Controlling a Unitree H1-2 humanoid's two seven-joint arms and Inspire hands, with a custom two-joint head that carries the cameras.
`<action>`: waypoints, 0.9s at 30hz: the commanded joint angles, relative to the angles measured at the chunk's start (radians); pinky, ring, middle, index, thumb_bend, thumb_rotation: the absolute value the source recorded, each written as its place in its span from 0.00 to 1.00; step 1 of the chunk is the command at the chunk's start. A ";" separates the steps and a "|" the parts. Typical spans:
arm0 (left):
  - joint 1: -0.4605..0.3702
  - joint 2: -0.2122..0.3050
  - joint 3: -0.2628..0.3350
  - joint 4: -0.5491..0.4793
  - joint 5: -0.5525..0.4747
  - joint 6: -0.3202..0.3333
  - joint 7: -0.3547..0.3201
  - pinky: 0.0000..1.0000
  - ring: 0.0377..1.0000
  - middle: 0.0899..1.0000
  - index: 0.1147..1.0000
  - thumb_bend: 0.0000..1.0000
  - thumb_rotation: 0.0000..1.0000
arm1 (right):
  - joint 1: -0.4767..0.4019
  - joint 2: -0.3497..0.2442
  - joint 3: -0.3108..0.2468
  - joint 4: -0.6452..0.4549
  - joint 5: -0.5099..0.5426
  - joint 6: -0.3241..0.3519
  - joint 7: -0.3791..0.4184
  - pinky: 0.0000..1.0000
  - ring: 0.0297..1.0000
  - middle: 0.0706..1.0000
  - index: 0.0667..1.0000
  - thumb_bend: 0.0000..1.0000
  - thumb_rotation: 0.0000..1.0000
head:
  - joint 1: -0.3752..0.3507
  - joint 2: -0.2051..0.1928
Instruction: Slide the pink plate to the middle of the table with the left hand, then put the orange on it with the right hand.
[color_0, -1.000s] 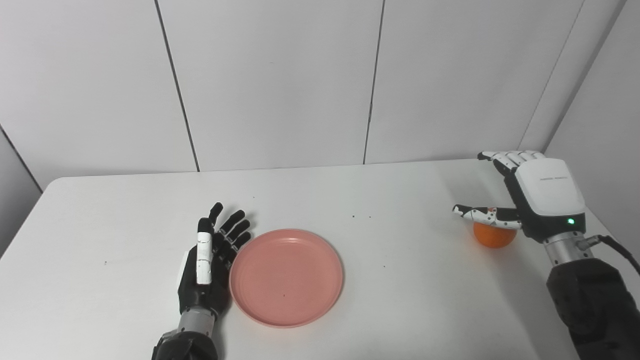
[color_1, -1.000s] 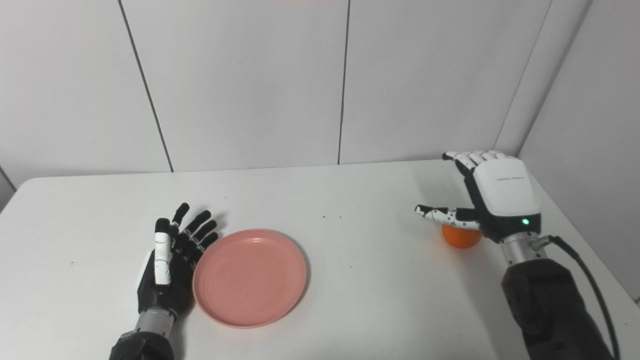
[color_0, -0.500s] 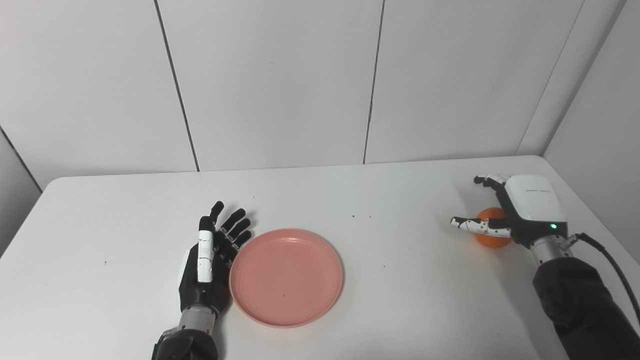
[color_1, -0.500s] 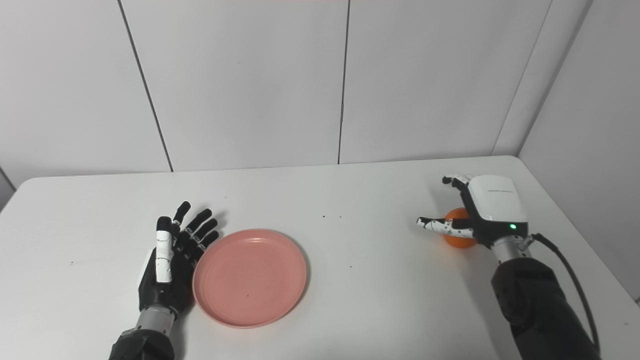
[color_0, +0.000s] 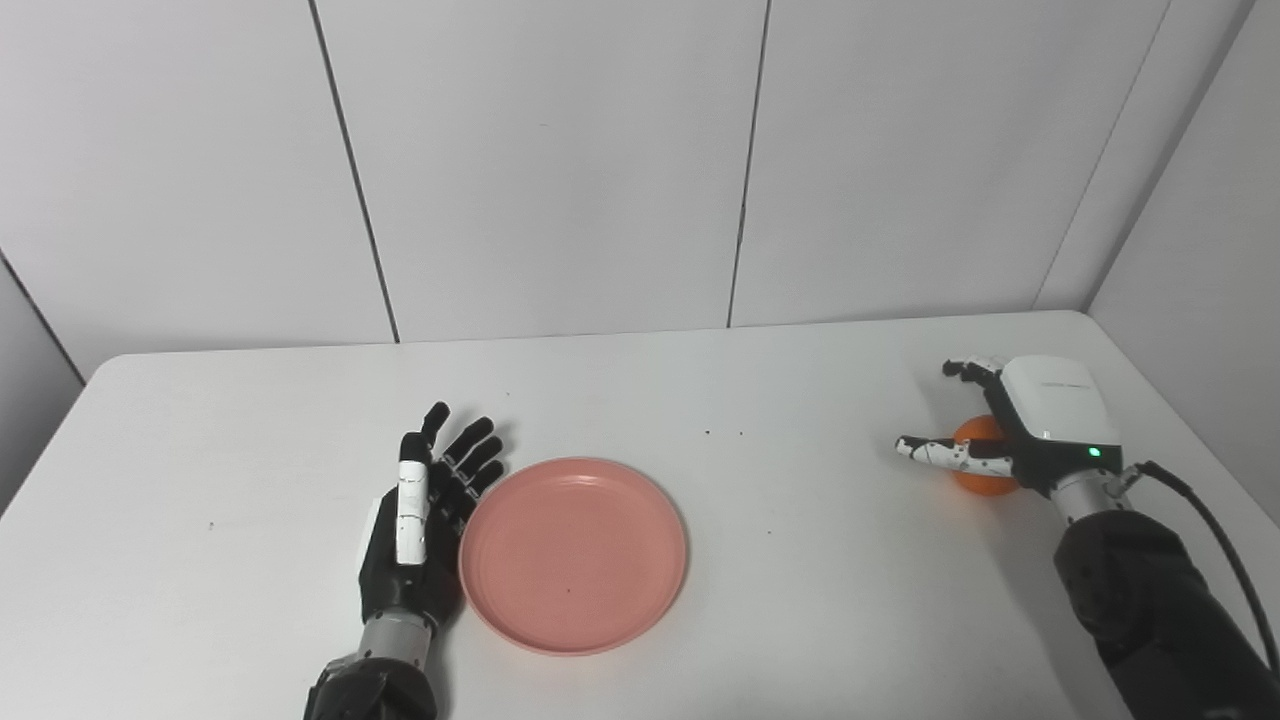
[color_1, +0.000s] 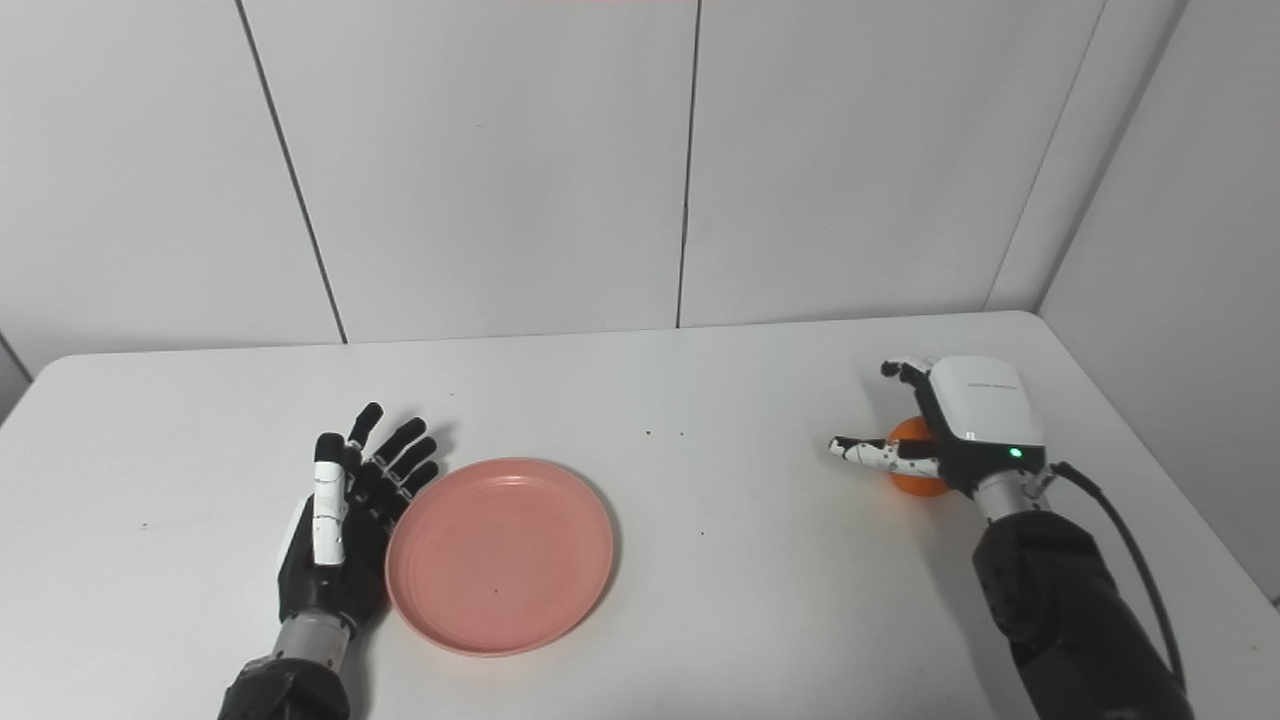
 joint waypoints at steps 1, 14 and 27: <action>0.008 -0.001 -0.005 0.011 0.012 0.027 0.006 0.84 0.82 0.80 0.93 0.89 0.82 | -0.041 -0.037 -0.005 -0.011 0.003 0.041 -0.007 0.72 0.72 0.72 0.71 0.89 0.80 | 0.000 0.001; 0.007 0.002 -0.006 0.014 0.009 0.030 0.002 0.85 0.83 0.80 0.93 0.89 0.82 | -0.025 -0.049 0.022 -0.014 0.015 0.073 0.016 0.75 0.74 0.73 0.73 0.88 0.78 | -0.001 0.002; 0.007 0.001 -0.001 0.013 0.006 0.035 0.005 0.85 0.82 0.80 0.93 0.89 0.82 | -0.013 -0.059 0.027 -0.018 0.018 0.097 0.029 0.75 0.74 0.73 0.74 0.89 0.79 | -0.003 0.003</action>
